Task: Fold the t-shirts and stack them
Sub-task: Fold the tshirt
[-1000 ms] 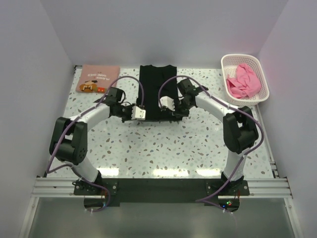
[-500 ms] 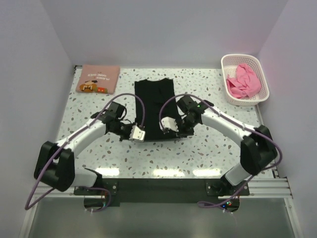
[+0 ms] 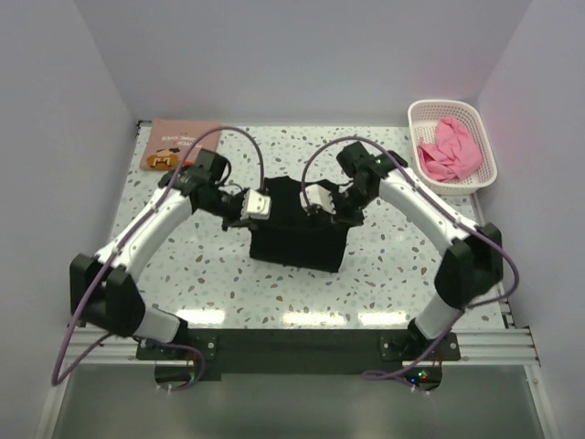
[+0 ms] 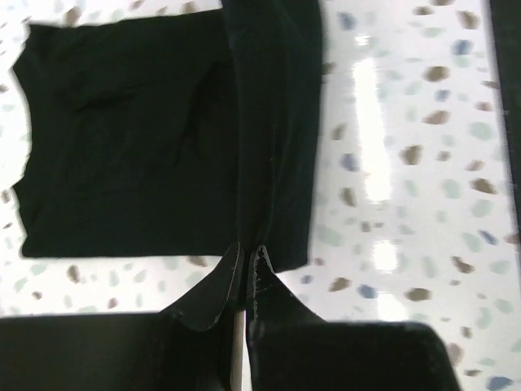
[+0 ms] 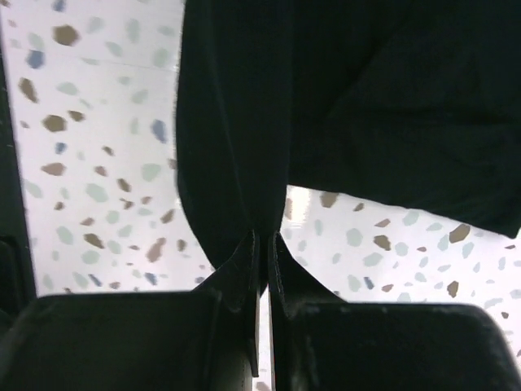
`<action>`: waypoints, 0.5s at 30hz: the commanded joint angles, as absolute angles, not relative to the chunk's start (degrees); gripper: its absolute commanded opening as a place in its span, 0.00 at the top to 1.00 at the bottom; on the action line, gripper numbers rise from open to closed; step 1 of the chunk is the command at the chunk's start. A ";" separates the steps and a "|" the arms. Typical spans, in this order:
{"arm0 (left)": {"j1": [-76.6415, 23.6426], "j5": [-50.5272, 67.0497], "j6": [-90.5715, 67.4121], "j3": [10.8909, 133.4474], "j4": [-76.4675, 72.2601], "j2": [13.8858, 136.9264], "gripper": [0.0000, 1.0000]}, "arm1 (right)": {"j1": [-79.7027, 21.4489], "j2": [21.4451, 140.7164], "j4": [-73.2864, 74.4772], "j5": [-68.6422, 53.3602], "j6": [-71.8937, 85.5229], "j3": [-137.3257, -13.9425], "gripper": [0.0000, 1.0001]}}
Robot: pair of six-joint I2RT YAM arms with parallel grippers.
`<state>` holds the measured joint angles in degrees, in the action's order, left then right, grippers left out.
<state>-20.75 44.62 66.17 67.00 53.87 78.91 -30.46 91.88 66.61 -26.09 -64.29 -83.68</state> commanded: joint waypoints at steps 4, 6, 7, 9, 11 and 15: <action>-14.95 42.63 57.67 87.96 49.75 101.66 1.00 | -23.47 110.02 66.64 -24.18 -71.54 -100.71 1.00; -14.50 41.67 57.13 93.92 49.48 109.20 1.00 | -22.51 115.80 65.05 -23.21 -71.89 -104.65 1.00; -13.98 40.53 55.65 95.61 48.18 111.42 1.00 | -22.24 117.67 64.60 -23.12 -71.89 -106.24 1.00; -13.28 40.17 53.53 100.08 47.11 117.99 1.00 | -21.89 123.54 63.29 -22.33 -71.28 -110.29 1.00; -13.27 39.12 52.74 102.73 47.63 121.97 1.00 | -21.88 127.07 62.32 -21.54 -70.66 -112.31 1.00; -13.80 39.11 51.68 101.80 48.25 127.00 1.00 | -22.15 131.21 55.91 -19.17 -69.96 -108.73 1.00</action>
<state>-13.74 39.51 54.17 101.75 47.72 126.45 -21.74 129.64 60.16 -21.80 -69.45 -109.73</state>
